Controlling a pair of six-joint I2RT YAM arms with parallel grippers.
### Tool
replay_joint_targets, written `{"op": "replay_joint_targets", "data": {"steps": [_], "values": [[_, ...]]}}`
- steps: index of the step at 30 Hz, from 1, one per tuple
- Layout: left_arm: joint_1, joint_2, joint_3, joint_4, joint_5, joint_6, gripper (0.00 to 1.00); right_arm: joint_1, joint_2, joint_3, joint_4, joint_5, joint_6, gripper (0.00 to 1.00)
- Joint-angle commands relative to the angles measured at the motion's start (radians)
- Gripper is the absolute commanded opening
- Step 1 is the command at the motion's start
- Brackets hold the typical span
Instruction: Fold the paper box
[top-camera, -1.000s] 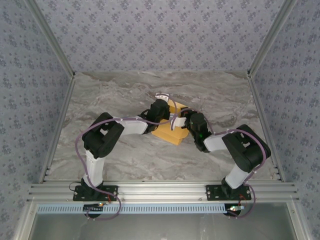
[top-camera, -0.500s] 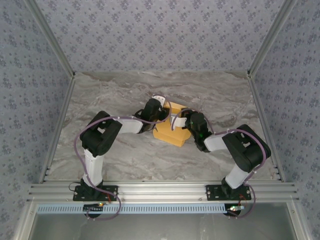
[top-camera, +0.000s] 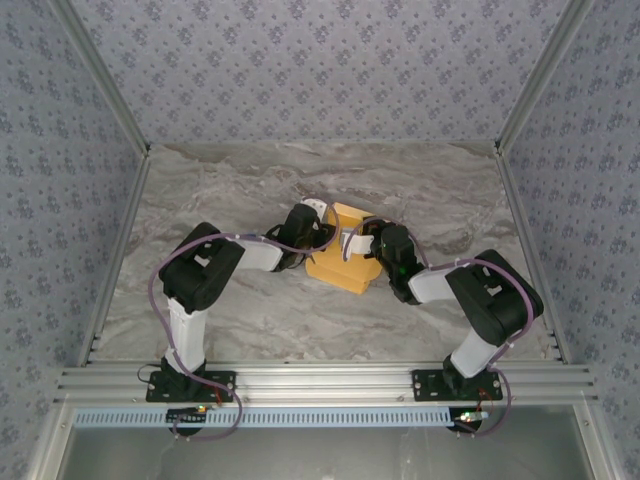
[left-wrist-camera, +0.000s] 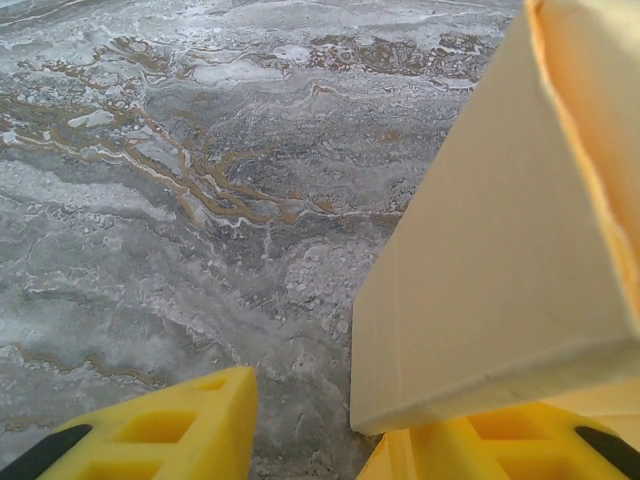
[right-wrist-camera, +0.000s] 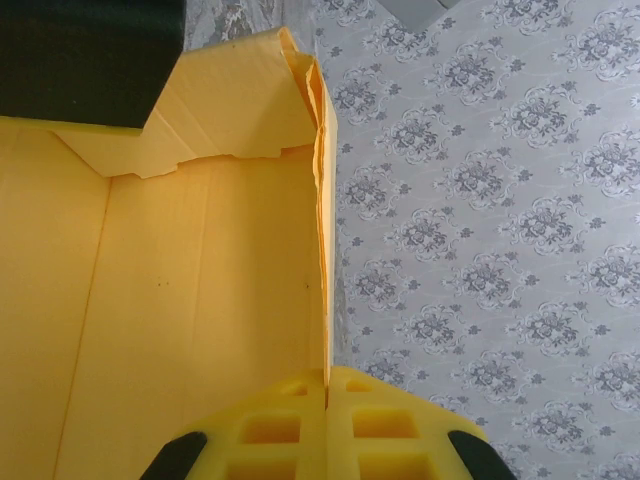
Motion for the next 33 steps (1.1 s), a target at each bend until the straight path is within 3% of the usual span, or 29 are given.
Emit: {"op": "replay_joint_targets", "data": {"steps": [1, 12, 33], "values": [[0.022, 0.01, 0.035, 0.009, -0.032, 0.002, 0.42, -0.006, -0.023, 0.002, -0.019, 0.025, 0.024, 0.0], [0.01, 0.051, 0.082, 0.003, -0.159, -0.117, 0.34, 0.0, -0.03, -0.004, -0.025, 0.023, 0.04, 0.0], [0.019, 0.033, 0.019, 0.151, 0.069, -0.013, 0.53, -0.04, -0.074, 0.008, -0.138, -0.034, 0.067, 0.0]]}}
